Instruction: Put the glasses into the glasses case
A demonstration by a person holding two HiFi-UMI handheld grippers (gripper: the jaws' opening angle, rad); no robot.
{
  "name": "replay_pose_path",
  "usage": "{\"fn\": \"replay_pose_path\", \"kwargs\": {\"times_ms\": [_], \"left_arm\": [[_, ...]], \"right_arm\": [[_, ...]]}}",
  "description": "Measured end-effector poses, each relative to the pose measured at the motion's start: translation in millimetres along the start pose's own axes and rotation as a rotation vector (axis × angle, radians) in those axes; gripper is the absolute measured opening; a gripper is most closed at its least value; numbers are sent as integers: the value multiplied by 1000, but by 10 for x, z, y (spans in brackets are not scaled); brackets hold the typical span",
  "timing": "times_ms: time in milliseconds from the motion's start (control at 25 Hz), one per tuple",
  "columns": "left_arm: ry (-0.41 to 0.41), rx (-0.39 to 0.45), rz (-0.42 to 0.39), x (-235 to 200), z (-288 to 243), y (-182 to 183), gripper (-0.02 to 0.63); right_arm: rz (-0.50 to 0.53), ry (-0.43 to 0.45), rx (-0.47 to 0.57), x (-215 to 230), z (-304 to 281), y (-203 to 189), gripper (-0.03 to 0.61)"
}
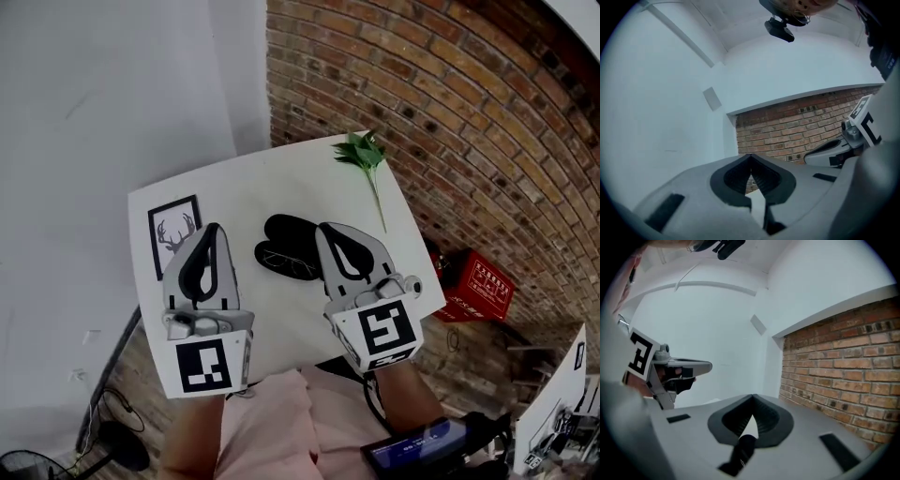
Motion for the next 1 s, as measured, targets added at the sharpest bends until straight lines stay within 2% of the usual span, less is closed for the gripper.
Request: {"fn": "replay_pose_path", "kwargs": {"times_ms": [200, 1000], "left_arm": [[-24, 21, 1, 59, 32, 62, 5], [-70, 9, 7, 167, -17, -14, 5]], "right_arm": [[21, -48, 12, 8, 141, 36, 3], [6, -75, 17, 52, 203, 15, 3]]}}
Point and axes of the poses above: the fingertips, and each gripper's own axes: z backward along the fingers, x to its right, y out of its top, the point moved 6 cm from there along z, backward along the fingers, and after that the axes turned 3 degrees about -z, right-handed, at the moved point
